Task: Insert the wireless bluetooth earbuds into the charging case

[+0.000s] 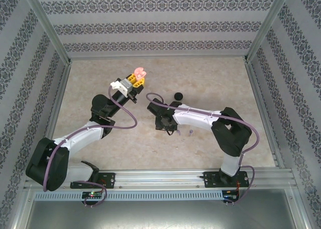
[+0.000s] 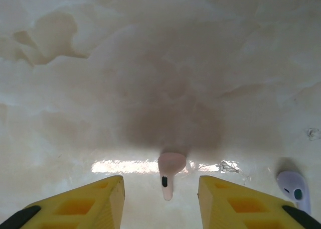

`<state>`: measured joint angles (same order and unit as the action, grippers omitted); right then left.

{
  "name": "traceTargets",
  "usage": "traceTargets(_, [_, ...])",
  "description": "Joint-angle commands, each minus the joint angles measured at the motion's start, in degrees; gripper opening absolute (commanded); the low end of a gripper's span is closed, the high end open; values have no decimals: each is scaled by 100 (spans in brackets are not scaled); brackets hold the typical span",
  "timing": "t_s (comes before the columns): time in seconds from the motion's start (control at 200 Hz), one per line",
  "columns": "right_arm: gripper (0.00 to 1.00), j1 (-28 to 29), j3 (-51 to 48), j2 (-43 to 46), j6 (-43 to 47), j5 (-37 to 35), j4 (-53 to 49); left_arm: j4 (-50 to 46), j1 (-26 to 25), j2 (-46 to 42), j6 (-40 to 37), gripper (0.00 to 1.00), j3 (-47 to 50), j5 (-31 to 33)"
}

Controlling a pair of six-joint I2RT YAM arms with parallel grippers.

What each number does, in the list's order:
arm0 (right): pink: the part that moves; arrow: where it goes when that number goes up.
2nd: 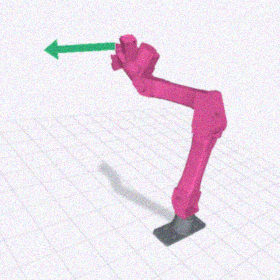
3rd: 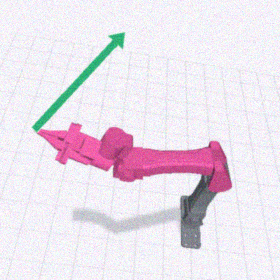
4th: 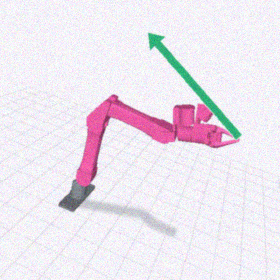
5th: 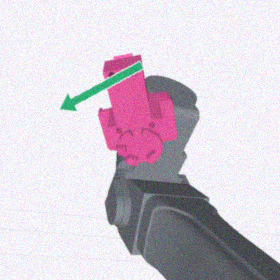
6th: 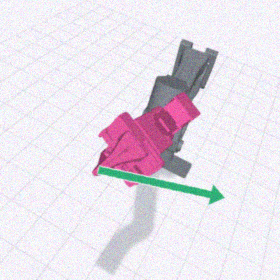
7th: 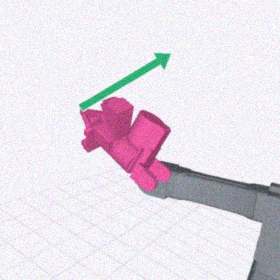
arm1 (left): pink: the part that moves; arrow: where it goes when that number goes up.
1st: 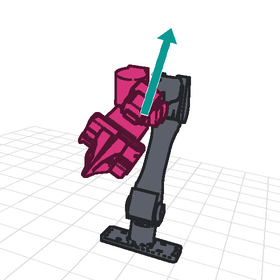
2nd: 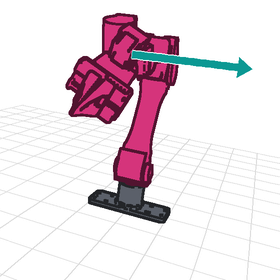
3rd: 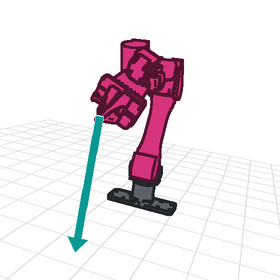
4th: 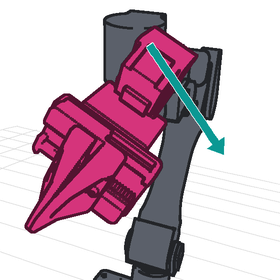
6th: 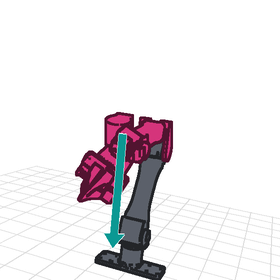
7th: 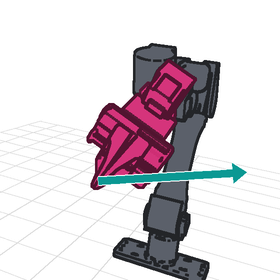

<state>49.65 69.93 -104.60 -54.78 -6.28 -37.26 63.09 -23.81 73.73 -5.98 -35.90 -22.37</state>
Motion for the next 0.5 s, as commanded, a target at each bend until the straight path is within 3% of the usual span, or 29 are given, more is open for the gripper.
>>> traceTargets(0.0, [42,19,182,-198,-226,-238,-186,421,87,-143,35,0,90,-21])
traceTargets(0.495, [38,10,407,-697,-274,-306,-225,524,104,-122,70,0,151,-59])
